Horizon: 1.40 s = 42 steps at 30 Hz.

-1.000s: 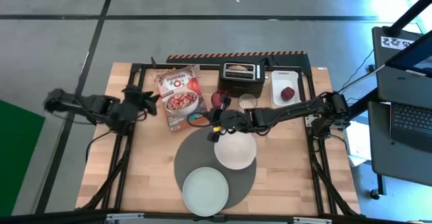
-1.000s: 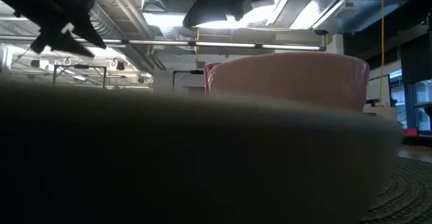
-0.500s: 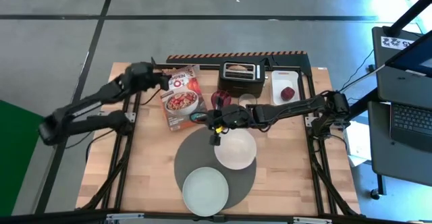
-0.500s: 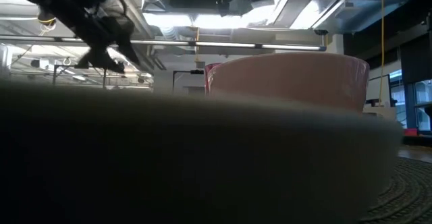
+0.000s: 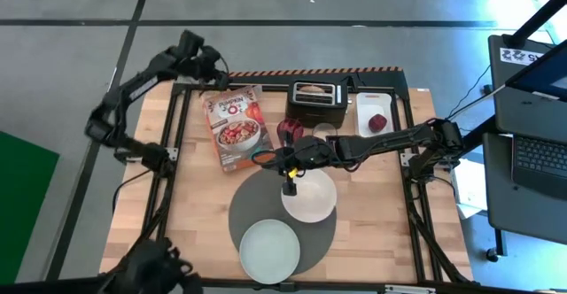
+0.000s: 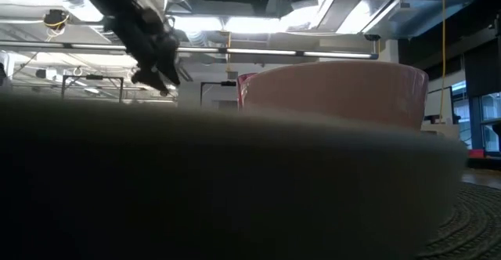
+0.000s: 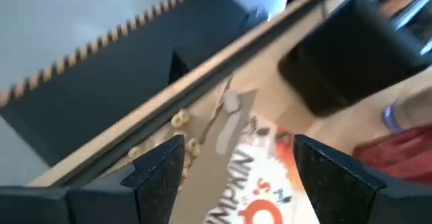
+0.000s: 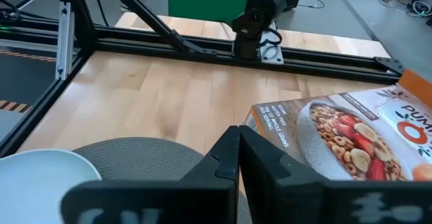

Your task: Arrange a breakfast setting

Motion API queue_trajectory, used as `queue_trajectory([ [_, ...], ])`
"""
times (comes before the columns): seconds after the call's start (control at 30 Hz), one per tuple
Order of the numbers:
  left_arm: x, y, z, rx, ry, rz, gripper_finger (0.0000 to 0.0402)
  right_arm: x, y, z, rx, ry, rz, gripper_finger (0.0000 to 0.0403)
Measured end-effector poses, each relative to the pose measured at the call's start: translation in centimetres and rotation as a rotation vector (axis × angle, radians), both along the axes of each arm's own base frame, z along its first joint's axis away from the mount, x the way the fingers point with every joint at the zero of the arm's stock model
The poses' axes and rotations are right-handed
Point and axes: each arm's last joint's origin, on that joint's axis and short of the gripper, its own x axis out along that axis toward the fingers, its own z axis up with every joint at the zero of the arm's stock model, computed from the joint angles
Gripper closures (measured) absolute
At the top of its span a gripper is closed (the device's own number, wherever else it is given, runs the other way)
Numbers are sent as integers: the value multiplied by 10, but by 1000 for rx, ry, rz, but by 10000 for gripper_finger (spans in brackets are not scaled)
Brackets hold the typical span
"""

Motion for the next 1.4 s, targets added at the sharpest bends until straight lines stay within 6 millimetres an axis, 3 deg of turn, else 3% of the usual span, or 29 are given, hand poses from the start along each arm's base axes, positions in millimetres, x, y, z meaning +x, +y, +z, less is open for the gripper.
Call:
queue_trajectory([
  [0.3,11,43,-29,-228,135,-152,130,-2,12,0,-8,-3,-7,398],
  [0.53,13,52,-57,-339,254,-212,130,-5,30,0,-14,-9,-66,389],
  [0.8,8,54,-77,-455,252,-262,142,-8,41,0,-10,-13,-123,398],
  [1.0,2,57,-77,-484,145,-279,209,-8,41,0,26,-14,-155,390],
  [1.3,-1,51,-76,-566,109,-279,384,-8,42,0,22,-18,-176,398],
  [1.4,-2,48,-76,-597,118,-277,393,-10,46,0,12,-22,-188,396],
])
